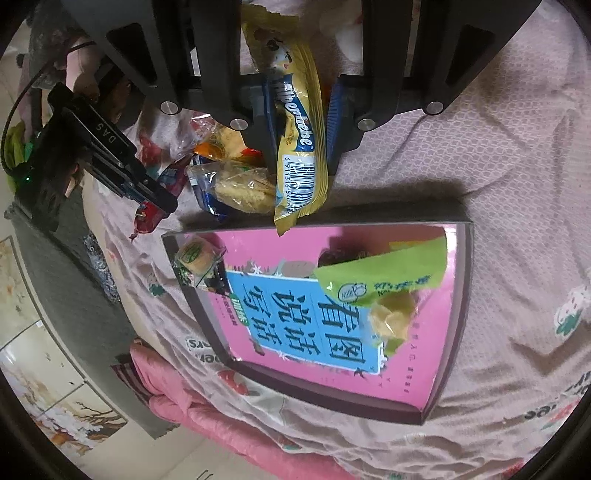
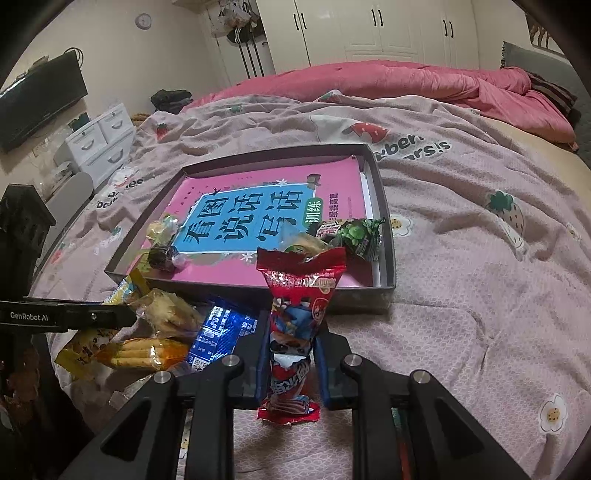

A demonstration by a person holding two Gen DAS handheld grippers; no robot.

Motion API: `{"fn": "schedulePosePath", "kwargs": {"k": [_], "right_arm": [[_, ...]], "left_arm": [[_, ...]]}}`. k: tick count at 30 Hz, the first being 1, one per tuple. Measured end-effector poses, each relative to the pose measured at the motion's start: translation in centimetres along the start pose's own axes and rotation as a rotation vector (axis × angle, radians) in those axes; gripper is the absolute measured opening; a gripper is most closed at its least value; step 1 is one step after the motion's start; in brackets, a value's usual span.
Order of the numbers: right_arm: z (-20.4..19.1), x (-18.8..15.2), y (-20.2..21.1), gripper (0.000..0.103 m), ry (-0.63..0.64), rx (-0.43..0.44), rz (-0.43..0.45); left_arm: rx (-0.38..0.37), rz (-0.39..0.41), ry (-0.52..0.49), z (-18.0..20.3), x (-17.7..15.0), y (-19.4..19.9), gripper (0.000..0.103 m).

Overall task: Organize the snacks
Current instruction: 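Grasp and lift the yellow wafer bag with left while right grasps the red candy-stick bag, then carry the yellow wafer bag over the tray while right carries the red candy-stick bag there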

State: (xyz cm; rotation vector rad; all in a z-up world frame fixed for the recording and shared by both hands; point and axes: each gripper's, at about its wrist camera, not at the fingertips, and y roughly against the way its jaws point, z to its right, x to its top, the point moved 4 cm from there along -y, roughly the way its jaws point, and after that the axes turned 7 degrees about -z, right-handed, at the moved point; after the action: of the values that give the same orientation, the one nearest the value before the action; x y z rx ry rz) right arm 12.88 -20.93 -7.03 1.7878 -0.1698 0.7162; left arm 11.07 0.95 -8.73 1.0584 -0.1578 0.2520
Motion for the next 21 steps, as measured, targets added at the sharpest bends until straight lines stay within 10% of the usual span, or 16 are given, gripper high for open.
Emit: {"fn": "schedulePosePath", "kwargs": {"k": [21], "right_arm": [[-0.9, 1.2, 3.0, 0.018, 0.032, 0.052, 0.124]], "left_arm": [[-0.004, 0.193, -0.073, 1.9, 0.7, 4.6, 0.023]]}}
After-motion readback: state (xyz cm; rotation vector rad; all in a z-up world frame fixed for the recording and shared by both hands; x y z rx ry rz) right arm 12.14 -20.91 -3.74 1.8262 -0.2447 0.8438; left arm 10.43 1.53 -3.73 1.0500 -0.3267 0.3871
